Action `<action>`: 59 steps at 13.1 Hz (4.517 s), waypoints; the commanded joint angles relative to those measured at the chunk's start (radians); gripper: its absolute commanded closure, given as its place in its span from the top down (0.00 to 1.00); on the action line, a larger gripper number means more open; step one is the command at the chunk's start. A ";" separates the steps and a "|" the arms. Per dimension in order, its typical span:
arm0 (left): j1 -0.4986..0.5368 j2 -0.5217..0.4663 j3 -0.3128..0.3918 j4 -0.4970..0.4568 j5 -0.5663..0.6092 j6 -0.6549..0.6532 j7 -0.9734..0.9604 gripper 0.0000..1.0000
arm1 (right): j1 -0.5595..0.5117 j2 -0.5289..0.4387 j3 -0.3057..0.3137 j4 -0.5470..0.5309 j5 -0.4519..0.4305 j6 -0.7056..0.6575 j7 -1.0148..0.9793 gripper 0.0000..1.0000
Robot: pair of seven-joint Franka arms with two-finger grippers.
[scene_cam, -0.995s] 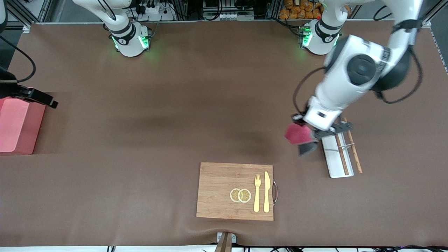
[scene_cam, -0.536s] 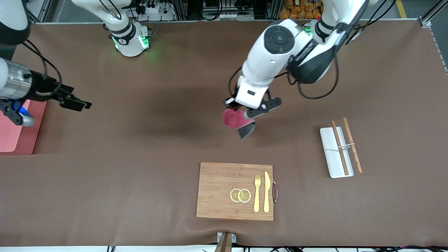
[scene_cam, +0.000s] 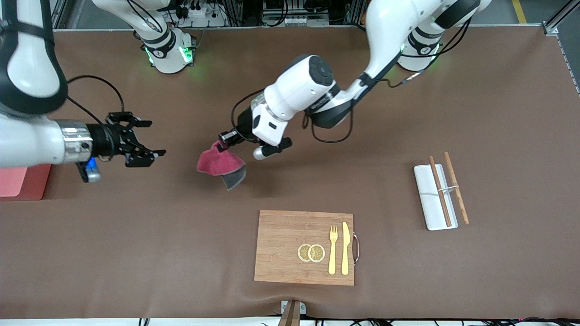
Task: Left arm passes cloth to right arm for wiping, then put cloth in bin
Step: 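Carry the cloth toward the right gripper while the right gripper approaches, then grasp the cloth with the right gripper and release the left gripper, then wipe the table with the cloth while the left gripper withdraws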
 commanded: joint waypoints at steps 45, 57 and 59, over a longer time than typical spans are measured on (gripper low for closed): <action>0.687 -0.553 0.101 0.016 0.228 -1.263 0.793 1.00 | -0.306 0.351 -0.047 0.072 -0.818 0.814 -1.396 0.00; 0.505 -0.796 0.455 -0.244 0.233 -1.271 1.146 1.00 | -0.066 0.356 -0.036 -0.027 -0.952 0.861 -0.962 0.00; 0.507 -0.800 0.458 -0.246 0.233 -1.273 1.148 1.00 | 0.032 0.350 -0.018 -0.021 -0.807 0.755 -0.823 0.00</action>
